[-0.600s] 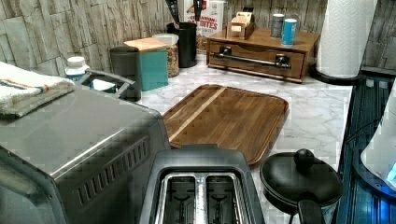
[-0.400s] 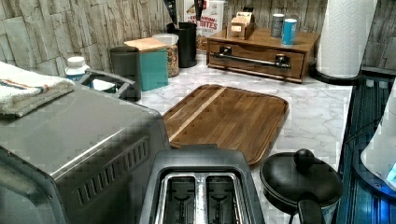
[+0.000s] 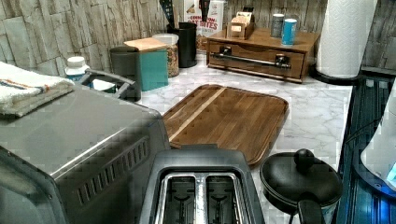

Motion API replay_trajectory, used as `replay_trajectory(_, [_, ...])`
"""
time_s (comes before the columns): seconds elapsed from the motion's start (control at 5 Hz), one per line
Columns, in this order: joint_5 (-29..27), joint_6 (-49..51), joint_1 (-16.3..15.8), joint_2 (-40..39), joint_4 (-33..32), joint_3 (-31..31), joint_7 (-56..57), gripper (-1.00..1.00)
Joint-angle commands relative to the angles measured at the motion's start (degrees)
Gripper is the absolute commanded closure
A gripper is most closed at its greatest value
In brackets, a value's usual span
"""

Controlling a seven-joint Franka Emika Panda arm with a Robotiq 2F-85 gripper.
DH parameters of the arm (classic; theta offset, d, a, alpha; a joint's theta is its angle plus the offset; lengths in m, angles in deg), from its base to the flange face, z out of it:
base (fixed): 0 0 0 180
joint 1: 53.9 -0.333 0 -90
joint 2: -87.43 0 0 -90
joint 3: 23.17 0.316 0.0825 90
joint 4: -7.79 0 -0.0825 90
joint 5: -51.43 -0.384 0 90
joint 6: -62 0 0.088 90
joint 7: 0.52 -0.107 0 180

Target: Open the drawer.

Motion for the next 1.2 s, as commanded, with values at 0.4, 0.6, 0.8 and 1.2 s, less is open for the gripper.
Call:
replay_trajectory(0.4, [1.4,-13.8,6.1,3.7,-10.6,-5.3,31.9,-1.00])
replay_trajectory(0.6, [3.8,-18.7,6.2,3.1,-12.3,-7.3,35.5,-1.00])
replay_trajectory(0.8, [4.9,-20.9,8.6,2.1,-12.5,-7.2,39.3,-1.00])
replay_trajectory(1.2, [5.2,-26.5,12.8,-1.1,-12.3,-8.0,49.2,-1.00])
